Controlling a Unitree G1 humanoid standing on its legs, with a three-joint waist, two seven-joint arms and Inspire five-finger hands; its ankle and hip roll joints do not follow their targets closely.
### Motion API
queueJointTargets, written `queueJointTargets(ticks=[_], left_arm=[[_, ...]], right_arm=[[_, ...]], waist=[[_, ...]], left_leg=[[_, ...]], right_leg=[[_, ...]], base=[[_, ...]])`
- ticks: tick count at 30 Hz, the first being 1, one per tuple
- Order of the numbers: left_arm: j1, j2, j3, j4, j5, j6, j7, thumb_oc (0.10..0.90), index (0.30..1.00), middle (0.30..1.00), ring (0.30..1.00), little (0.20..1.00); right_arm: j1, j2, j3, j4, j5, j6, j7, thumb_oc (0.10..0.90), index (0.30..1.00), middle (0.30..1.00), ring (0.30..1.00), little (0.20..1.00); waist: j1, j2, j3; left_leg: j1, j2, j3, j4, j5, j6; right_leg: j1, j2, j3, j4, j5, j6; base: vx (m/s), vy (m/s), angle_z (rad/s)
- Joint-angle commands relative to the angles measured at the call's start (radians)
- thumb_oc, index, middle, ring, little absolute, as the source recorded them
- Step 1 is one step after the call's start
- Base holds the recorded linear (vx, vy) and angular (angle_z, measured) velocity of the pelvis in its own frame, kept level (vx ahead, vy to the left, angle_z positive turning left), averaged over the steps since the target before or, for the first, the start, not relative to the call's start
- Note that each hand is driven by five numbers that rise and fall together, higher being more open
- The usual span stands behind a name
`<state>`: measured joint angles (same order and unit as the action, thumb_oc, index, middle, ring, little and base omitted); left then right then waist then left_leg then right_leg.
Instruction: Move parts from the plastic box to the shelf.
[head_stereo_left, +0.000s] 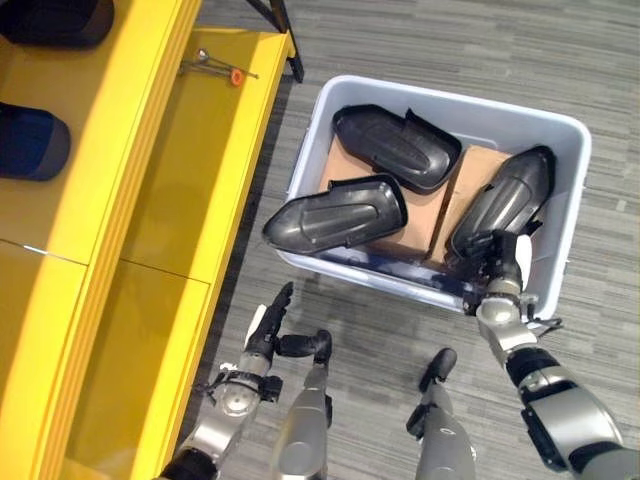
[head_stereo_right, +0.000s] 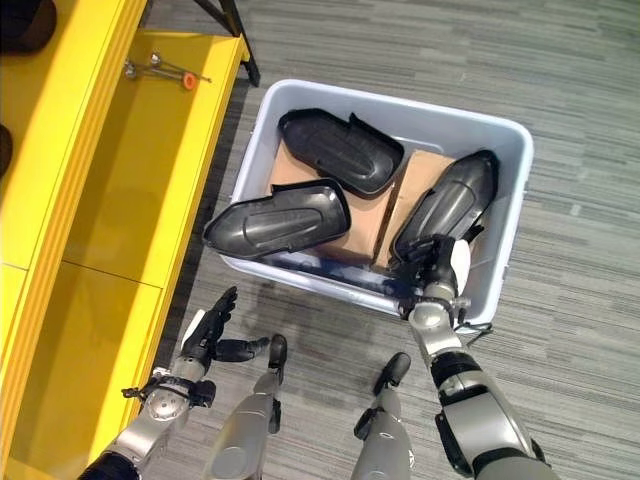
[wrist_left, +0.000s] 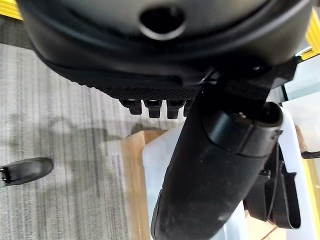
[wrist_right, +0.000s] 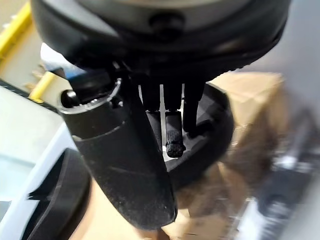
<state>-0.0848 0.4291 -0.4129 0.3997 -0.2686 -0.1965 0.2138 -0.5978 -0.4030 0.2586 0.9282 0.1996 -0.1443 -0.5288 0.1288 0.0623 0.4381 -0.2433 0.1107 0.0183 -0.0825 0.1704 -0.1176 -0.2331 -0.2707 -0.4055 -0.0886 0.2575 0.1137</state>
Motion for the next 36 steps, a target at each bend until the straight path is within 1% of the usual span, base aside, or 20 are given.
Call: queueJointTargets(ticks=[1, 9, 10, 13, 14, 15, 16, 17, 18, 21, 22, 23, 27, 31, 33, 36], left_arm=[[0.003, 0.061, 0.031, -0.036, -0.004, -0.060, 0.017, 0.900, 1.000, 1.000, 1.000, 1.000], [0.062, 0.084, 0.087, -0.049, 0.000, -0.049, -0.014, 0.900, 1.000, 1.000, 1.000, 1.000], [0.075, 0.087, 0.099, -0.042, 0.010, -0.044, -0.024, 0.900, 1.000, 1.000, 1.000, 1.000], [0.094, 0.088, 0.118, -0.036, 0.020, -0.037, -0.037, 0.900, 1.000, 1.000, 1.000, 1.000], [0.096, 0.089, 0.118, -0.036, 0.020, -0.036, -0.037, 0.900, 1.000, 1.000, 1.000, 1.000], [0.109, 0.090, 0.132, -0.032, 0.027, -0.032, -0.047, 0.900, 1.000, 1.000, 1.000, 1.000], [0.111, 0.090, 0.132, -0.033, 0.027, -0.031, -0.047, 0.900, 1.000, 1.000, 1.000, 1.000], [0.118, 0.090, 0.140, -0.032, 0.032, -0.030, -0.055, 0.900, 1.000, 1.000, 1.000, 1.000], [0.136, 0.090, 0.154, -0.032, 0.042, -0.029, -0.064, 0.900, 1.000, 1.000, 1.000, 1.000], [0.163, 0.088, 0.176, -0.032, 0.054, -0.027, -0.078, 0.900, 1.000, 1.000, 1.000, 1.000], [0.165, 0.088, 0.176, -0.033, 0.055, -0.026, -0.078, 0.900, 1.000, 1.000, 1.000, 1.000], [0.178, 0.083, 0.186, -0.032, 0.056, -0.024, -0.083, 0.900, 1.000, 1.000, 1.000, 1.000], [0.207, 0.068, 0.209, -0.035, 0.056, -0.017, -0.088, 0.900, 1.000, 1.000, 1.000, 1.000], [0.222, 0.054, 0.218, -0.032, 0.057, -0.014, -0.092, 0.900, 1.000, 1.000, 1.000, 1.000], [0.239, 0.047, 0.230, -0.039, 0.058, -0.014, -0.096, 0.900, 1.000, 1.000, 1.000, 1.000], [0.248, 0.037, 0.236, -0.047, 0.055, -0.018, -0.091, 0.900, 1.000, 1.000, 1.000, 1.000]], right_arm=[[0.033, -0.011, -0.020, -0.081, -0.025, -0.033, -0.028, 0.400, 0.300, 0.300, 0.300, 0.300], [0.126, -0.028, -0.060, -0.335, -0.141, -0.024, -0.039, 0.400, 0.300, 0.300, 0.300, 0.300], [0.151, -0.033, -0.073, -0.379, -0.172, -0.020, -0.037, 0.400, 0.300, 0.300, 0.300, 0.300], [0.180, -0.039, -0.085, -0.448, -0.202, -0.022, -0.019, 0.400, 0.300, 0.300, 0.300, 0.300], [0.182, -0.038, -0.085, -0.450, -0.202, -0.021, -0.018, 0.400, 0.300, 0.300, 0.300, 0.300], [0.199, -0.044, -0.091, -0.486, -0.219, -0.023, -0.006, 0.400, 0.300, 0.300, 0.300, 0.300], [0.202, -0.043, -0.092, -0.488, -0.219, -0.021, -0.006, 0.400, 0.300, 0.300, 0.300, 0.300], [0.211, -0.049, -0.096, -0.515, -0.235, -0.026, 0.003, 0.400, 0.300, 0.300, 0.300, 0.300], [0.230, -0.059, -0.102, -0.556, -0.262, -0.025, 0.016, 0.400, 0.300, 0.300, 0.300, 0.300], [0.242, -0.073, -0.108, -0.618, -0.307, -0.026, 0.033, 0.400, 0.300, 0.300, 0.300, 0.300], [0.245, -0.073, -0.108, -0.622, -0.307, -0.024, 0.034, 0.400, 0.300, 0.300, 0.300, 0.300], [0.244, -0.078, -0.109, -0.645, -0.321, -0.027, 0.042, 0.400, 0.300, 0.300, 0.300, 0.300], [0.252, -0.086, -0.105, -0.716, -0.340, -0.036, 0.068, 0.400, 0.300, 0.300, 0.300, 0.300], [0.256, -0.093, -0.089, -0.759, -0.353, -0.041, 0.094, 0.400, 0.300, 0.300, 0.300, 0.300], [0.250, -0.111, -0.069, -0.804, -0.388, -0.045, 0.119, 0.400, 0.300, 0.300, 0.300, 0.300], [0.227, -0.122, -0.047, -0.845, -0.412, -0.053, 0.129, 0.400, 0.300, 0.300, 0.300, 0.300]], waist=[[-0.018, -0.048, -0.022], [-0.034, -0.091, -0.097], [-0.039, -0.102, -0.120], [-0.046, -0.118, -0.156], [-0.045, -0.118, -0.157], [-0.047, -0.125, -0.181], [-0.047, -0.125, -0.181], [-0.048, -0.129, -0.194], [-0.049, -0.132, -0.220], [-0.051, -0.135, -0.255], [-0.051, -0.134, -0.255], [-0.053, -0.135, -0.278], [-0.056, -0.133, -0.316], [-0.056, -0.128, -0.334], [-0.053, -0.124, -0.348], [-0.051, -0.117, -0.351]], left_leg=[[0.033, 0.012, 0.043, 0.047, -0.096, 0.025], [0.098, 0.014, 0.057, 0.029, -0.107, 0.033], [0.116, 0.014, 0.061, 0.023, -0.109, 0.034], [0.142, 0.016, 0.068, 0.014, -0.112, 0.036], [0.144, 0.016, 0.068, 0.013, -0.112, 0.037], [0.161, 0.018, 0.075, 0.009, -0.114, 0.036], [0.164, 0.018, 0.075, 0.007, -0.114, 0.036], [0.171, 0.019, 0.078, 0.006, -0.115, 0.035], [0.193, 0.022, 0.082, 0.003, -0.119, 0.036], [0.220, 0.030, 0.091, 0.002, -0.125, 0.035], [0.222, 0.031, 0.092, 0.002, -0.125, 0.034], [0.235, 0.034, 0.097, 0.001, -0.128, 0.034], [0.263, 0.046, 0.113, 0.001, -0.131, 0.029], [0.277, 0.056, 0.120, 0.001, -0.132, 0.025], [0.289, 0.068, 0.121, 0.014, -0.137, 0.021], [0.287, 0.084, 0.117, 0.048, -0.142, 0.012]], right_leg=[[0.062, -0.081, 0.074, 0.039, -0.101, 0.091], [0.106, -0.077, 0.072, 0.039, -0.105, 0.095], [0.121, -0.076, 0.070, 0.037, -0.107, 0.096], [0.139, -0.072, 0.069, 0.033, -0.108, 0.097], [0.140, -0.072, 0.069, 0.032, -0.108, 0.097], [0.153, -0.070, 0.068, 0.030, -0.109, 0.099], [0.154, -0.070, 0.068, 0.029, -0.109, 0.099], [0.163, -0.069, 0.067, 0.029, -0.111, 0.100], [0.180, -0.063, 0.066, 0.028, -0.118, 0.099], [0.203, -0.054, 0.067, 0.027, -0.127, 0.098], [0.205, -0.053, 0.067, 0.026, -0.127, 0.098], [0.214, -0.047, 0.071, 0.025, -0.132, 0.095], [0.232, -0.032, 0.074, 0.024, -0.145, 0.090], [0.246, -0.019, 0.081, 0.024, -0.158, 0.082], [0.255, -0.006, 0.088, 0.035, -0.180, 0.073], [0.266, 0.013, 0.096, 0.047, -0.205, 0.058]], base=[[0.00, 0.000, 0.00], [0.01, -0.004, -0.05], [0.02, -0.019, -0.11], [0.03, -0.014, -0.09], [0.05, -0.012, -0.08], [0.03, -0.009, -0.08], [0.05, -0.019, -0.03], [0.04, -0.028, -0.05], [0.07, -0.029, -0.06], [0.05, -0.023, -0.09], [0.03, -0.023, -0.09], [0.04, -0.030, -0.08], [0.03, -0.037, -0.10], [0.00, -0.044, -0.13], [0.00, -0.099, -0.03], [-0.02, -0.105, -0.05]])
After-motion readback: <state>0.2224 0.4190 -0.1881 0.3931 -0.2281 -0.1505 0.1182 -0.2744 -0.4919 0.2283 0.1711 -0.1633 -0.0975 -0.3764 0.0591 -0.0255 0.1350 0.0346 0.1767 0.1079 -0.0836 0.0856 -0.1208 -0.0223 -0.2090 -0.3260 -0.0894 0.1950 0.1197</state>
